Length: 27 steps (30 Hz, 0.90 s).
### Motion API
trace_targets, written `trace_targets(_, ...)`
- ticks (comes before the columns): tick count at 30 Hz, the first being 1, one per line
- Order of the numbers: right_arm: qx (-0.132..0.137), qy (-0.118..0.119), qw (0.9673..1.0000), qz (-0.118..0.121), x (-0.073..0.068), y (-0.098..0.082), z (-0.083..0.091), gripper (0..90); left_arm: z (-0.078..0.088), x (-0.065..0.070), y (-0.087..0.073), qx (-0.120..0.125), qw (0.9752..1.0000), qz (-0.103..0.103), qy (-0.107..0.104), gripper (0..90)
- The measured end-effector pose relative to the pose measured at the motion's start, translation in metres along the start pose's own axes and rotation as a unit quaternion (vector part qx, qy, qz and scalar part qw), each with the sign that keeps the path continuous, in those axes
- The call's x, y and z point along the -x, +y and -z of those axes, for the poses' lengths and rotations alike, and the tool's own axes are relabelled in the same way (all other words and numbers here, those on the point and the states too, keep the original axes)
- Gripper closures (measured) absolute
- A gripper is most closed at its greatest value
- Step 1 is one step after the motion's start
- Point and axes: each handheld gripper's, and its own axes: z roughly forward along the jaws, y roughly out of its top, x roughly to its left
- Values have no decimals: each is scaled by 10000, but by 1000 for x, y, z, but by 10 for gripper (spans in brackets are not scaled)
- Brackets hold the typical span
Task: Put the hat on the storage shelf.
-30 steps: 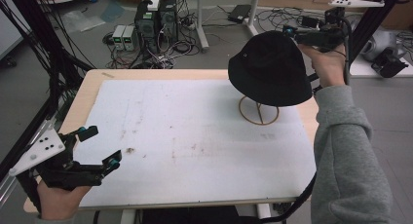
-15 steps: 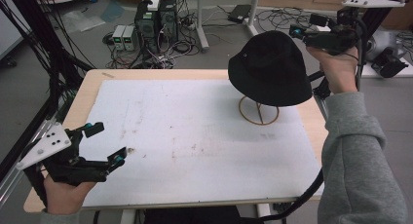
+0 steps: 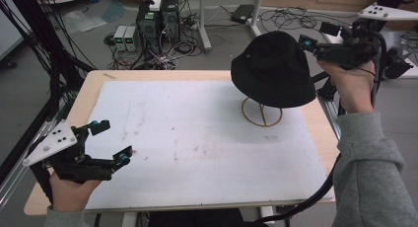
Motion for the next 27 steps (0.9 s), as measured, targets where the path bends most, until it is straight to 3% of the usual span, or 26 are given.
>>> trace_targets(12,-23,102,9999,-135,-11,-34,11,92,0,4,-1,-40,10000,-22,27,17)
trace_targets(27,66,126,9999,-33,-26,-55,28,92,1,4,0,-12,10000,-27,38,17)
